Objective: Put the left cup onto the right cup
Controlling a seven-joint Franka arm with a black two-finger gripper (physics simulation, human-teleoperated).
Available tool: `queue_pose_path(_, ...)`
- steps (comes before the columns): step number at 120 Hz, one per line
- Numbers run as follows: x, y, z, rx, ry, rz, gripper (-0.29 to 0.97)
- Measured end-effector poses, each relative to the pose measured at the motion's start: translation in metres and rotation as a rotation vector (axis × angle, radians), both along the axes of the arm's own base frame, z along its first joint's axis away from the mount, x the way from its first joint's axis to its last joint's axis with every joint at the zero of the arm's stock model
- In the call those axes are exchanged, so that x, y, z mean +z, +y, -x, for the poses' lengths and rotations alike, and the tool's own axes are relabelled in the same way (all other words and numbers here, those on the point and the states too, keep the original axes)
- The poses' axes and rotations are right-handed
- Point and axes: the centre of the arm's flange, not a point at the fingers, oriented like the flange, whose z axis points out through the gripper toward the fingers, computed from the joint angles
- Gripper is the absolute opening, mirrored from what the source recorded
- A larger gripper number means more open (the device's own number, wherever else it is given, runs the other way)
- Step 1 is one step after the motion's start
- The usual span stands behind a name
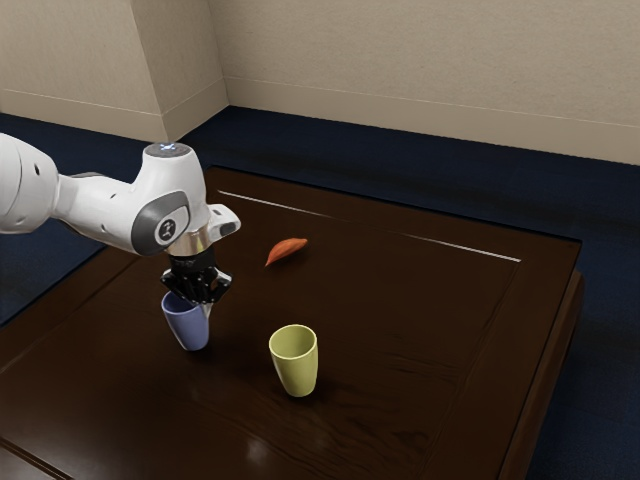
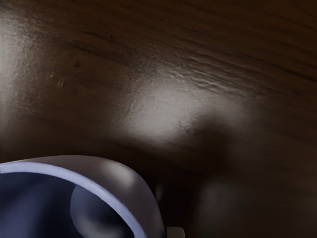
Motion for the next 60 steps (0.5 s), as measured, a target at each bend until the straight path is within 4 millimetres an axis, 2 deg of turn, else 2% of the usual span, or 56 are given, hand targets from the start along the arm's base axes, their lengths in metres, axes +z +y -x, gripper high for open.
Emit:
queue_pose_path(16,0.044,-0.003,0.007,0.007,-0.046,0.002,-0.1)
queue_pose_path(25,0.072,-0.02,0.004,-0.01,-0.066,0.0,-0.1)
queue_pose_path(42,0.133,-0.077,-0.01,-0.078,-0.088,-0.022,-0.1)
queue_pose_path(52,0.149,-0.122,-0.014,-0.126,-0.067,-0.036,-0.1)
queue_pose_path(60,0.152,-0.161,-0.014,-0.166,-0.042,-0.046,-0.1)
